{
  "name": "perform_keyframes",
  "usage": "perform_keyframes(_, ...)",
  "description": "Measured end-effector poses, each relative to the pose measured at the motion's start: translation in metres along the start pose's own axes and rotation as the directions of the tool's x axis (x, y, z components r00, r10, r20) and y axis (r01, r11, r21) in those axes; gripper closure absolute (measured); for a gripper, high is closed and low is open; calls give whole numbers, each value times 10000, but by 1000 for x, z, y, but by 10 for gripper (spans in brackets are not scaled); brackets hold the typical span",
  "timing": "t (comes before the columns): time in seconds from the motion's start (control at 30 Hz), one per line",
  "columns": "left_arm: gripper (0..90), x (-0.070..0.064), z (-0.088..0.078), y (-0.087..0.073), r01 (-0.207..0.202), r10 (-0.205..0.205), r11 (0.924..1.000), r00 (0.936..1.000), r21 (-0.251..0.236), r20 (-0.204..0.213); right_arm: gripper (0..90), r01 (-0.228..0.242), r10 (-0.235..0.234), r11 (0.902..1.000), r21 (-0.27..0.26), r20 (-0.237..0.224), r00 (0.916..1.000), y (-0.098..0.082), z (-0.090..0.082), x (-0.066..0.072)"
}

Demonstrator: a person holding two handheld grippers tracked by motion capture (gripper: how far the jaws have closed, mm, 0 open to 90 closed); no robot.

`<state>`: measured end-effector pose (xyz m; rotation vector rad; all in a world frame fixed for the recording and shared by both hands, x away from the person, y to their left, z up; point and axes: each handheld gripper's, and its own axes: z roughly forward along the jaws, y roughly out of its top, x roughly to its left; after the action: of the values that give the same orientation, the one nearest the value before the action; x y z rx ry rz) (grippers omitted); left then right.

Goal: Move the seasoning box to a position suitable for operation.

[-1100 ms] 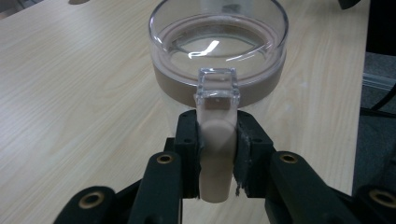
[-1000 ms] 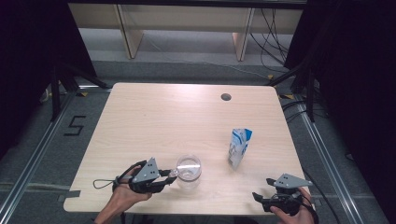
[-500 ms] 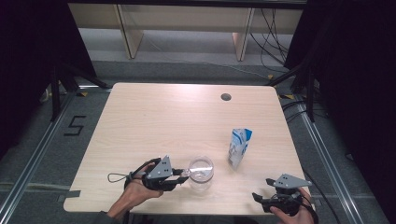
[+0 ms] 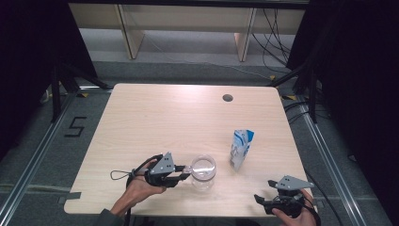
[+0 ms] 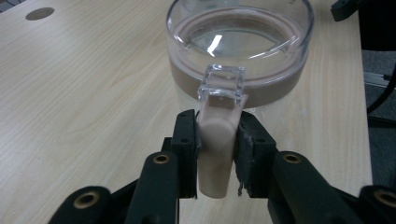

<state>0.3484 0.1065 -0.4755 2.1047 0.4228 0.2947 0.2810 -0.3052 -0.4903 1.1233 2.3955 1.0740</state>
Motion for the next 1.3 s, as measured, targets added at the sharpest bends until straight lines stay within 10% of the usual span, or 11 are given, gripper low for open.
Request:
perform_keyframes(0.63, 525, -1, -13, -6, 1043, -1041, 9945, 9938, 34, -379, 230, 98, -97, 9999, 41, -393, 9992, 2, 1, 0)
perform_keyframes(0.93, 363, -11, -28, -12, 2649, -2668, 9633, 9624, -425, -507, 248, -95, 93, 9999, -75, -260, 9996, 2, 1, 6)
perform_keyframes(1.3, 336, -8, -39, -6, 3274, -3317, 9429, 9396, -613, -842, 252, 367, -375, 9988, -322, -273, 9989, 2, 1, 2)
